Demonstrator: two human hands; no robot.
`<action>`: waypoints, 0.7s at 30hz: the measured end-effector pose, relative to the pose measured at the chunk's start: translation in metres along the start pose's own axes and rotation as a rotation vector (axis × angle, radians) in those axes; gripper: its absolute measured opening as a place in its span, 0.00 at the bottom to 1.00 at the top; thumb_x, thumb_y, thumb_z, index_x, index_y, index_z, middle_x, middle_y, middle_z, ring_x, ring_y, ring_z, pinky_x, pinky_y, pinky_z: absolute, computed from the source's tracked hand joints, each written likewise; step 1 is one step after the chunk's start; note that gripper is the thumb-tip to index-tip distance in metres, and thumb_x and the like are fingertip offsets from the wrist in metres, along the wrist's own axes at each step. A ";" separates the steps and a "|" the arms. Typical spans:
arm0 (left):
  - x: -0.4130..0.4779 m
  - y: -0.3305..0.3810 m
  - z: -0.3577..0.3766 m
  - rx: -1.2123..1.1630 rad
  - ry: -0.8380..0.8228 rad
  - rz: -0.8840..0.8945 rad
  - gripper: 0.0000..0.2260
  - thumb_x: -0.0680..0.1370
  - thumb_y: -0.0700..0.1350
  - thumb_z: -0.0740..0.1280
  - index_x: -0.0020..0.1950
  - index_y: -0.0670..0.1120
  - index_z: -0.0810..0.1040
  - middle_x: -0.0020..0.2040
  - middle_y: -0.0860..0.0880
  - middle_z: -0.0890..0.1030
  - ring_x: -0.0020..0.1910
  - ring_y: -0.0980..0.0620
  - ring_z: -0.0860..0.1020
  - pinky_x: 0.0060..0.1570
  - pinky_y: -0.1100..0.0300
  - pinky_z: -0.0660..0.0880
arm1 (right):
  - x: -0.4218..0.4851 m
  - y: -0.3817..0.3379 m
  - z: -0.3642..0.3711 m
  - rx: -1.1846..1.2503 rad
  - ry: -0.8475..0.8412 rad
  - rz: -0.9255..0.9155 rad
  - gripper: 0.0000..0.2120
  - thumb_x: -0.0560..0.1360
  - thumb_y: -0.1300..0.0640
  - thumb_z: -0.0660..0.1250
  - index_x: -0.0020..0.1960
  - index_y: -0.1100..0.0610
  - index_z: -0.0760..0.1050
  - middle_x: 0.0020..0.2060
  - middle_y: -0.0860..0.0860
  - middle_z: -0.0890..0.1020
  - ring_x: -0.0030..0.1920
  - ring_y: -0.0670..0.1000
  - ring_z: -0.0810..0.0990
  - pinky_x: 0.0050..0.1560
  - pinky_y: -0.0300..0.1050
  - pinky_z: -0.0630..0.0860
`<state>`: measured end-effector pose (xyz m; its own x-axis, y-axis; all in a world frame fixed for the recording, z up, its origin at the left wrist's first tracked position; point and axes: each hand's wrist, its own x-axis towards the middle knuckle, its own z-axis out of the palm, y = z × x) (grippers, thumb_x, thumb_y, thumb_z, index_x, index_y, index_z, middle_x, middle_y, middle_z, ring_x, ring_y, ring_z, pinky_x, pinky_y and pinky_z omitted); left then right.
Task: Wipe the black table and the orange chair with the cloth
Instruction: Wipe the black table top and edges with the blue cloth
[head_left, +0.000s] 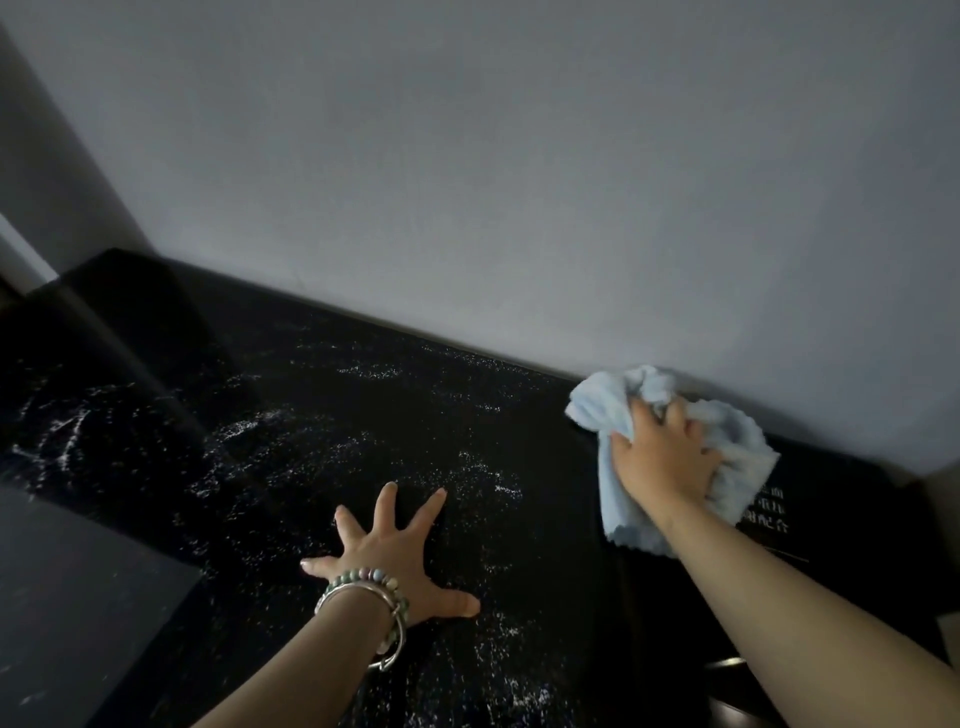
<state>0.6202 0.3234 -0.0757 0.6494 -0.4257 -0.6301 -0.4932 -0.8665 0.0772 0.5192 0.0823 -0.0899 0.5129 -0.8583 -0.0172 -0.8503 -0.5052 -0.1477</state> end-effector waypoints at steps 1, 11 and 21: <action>0.001 0.000 0.000 0.002 -0.001 0.001 0.51 0.60 0.72 0.68 0.71 0.70 0.36 0.75 0.54 0.34 0.73 0.34 0.38 0.64 0.26 0.54 | -0.010 -0.001 0.005 -0.044 -0.003 -0.123 0.23 0.77 0.44 0.56 0.71 0.44 0.60 0.69 0.54 0.62 0.67 0.60 0.63 0.61 0.59 0.66; 0.001 -0.002 -0.001 0.004 -0.010 -0.002 0.50 0.60 0.73 0.68 0.71 0.71 0.36 0.75 0.56 0.33 0.73 0.35 0.38 0.64 0.26 0.53 | 0.008 0.018 0.003 0.020 0.059 0.122 0.23 0.76 0.45 0.58 0.69 0.50 0.63 0.67 0.58 0.66 0.66 0.63 0.65 0.61 0.60 0.64; 0.000 0.000 -0.004 0.009 -0.020 0.002 0.50 0.60 0.73 0.67 0.70 0.71 0.36 0.75 0.56 0.33 0.74 0.35 0.39 0.64 0.27 0.55 | 0.007 0.034 0.006 -0.058 0.245 -0.198 0.20 0.72 0.47 0.58 0.61 0.52 0.72 0.54 0.58 0.76 0.52 0.62 0.76 0.48 0.58 0.74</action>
<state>0.6222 0.3229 -0.0725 0.6370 -0.4218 -0.6452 -0.4998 -0.8632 0.0709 0.4946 0.0598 -0.1005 0.6310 -0.7357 0.2462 -0.7460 -0.6625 -0.0674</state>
